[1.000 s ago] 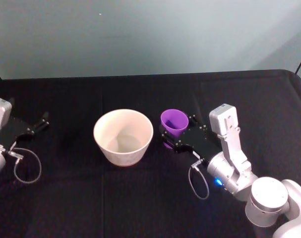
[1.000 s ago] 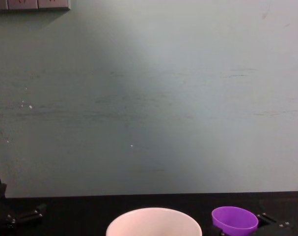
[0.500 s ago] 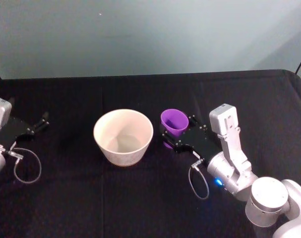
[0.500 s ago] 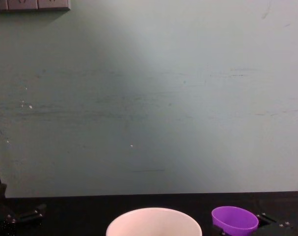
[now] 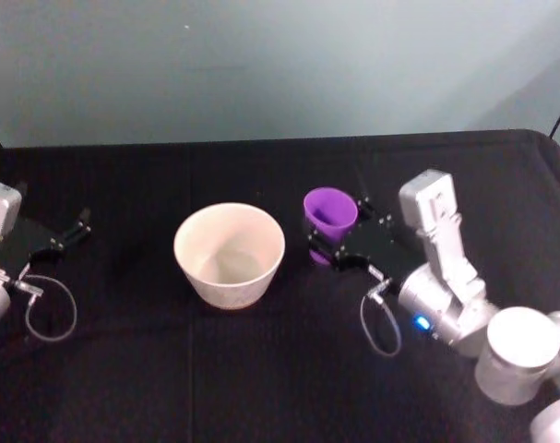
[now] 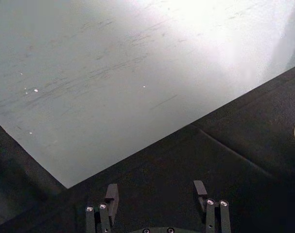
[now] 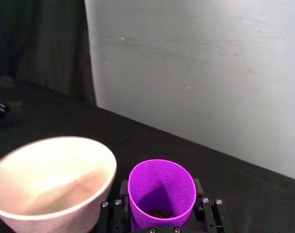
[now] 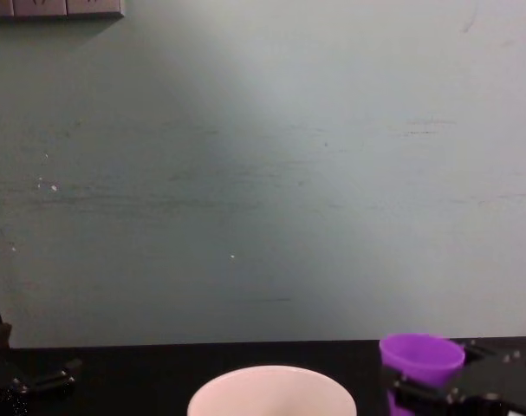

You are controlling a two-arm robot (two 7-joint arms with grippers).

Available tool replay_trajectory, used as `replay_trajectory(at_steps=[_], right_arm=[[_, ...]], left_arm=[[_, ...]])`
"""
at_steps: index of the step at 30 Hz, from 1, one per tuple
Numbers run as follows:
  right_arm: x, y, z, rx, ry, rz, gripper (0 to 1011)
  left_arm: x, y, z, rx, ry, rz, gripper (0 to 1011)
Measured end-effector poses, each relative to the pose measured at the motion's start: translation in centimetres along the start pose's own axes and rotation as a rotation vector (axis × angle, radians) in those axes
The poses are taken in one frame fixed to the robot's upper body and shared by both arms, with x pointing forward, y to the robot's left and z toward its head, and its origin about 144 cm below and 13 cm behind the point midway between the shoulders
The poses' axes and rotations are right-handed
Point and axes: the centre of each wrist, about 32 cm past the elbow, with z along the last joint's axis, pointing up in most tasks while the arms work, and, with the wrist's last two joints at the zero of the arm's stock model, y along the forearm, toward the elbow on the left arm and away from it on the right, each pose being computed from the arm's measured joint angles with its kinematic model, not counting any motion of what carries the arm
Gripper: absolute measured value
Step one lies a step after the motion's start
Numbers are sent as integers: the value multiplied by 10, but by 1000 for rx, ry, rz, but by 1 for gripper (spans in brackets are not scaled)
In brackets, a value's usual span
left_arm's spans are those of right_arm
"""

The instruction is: Pick up the cup and pour the mung beans from the cup into the bowl.

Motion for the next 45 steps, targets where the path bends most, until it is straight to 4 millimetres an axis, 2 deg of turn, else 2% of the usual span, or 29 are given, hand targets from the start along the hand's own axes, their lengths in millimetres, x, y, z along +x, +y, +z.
replay_trajectory(at_steps=[7, 10, 20, 31, 36, 45], right_arm=[[29, -10, 30, 31, 10, 78, 738], [48, -15, 45, 54, 9, 111, 739], [85, -17, 73, 68, -62, 219, 739], [92, 7, 95, 82, -152, 287, 739], [86, 16, 89, 99, -103, 275, 738], [87, 15, 89, 97, -101, 270, 739]], left_arm=[[0, 0, 0, 0, 0, 0, 1000], [0, 0, 0, 0, 0, 0, 1000], [0, 0, 0, 0, 0, 0, 1000], [0, 0, 0, 0, 0, 0, 1000], [0, 0, 0, 0, 0, 0, 1000], [0, 0, 0, 0, 0, 0, 1000]])
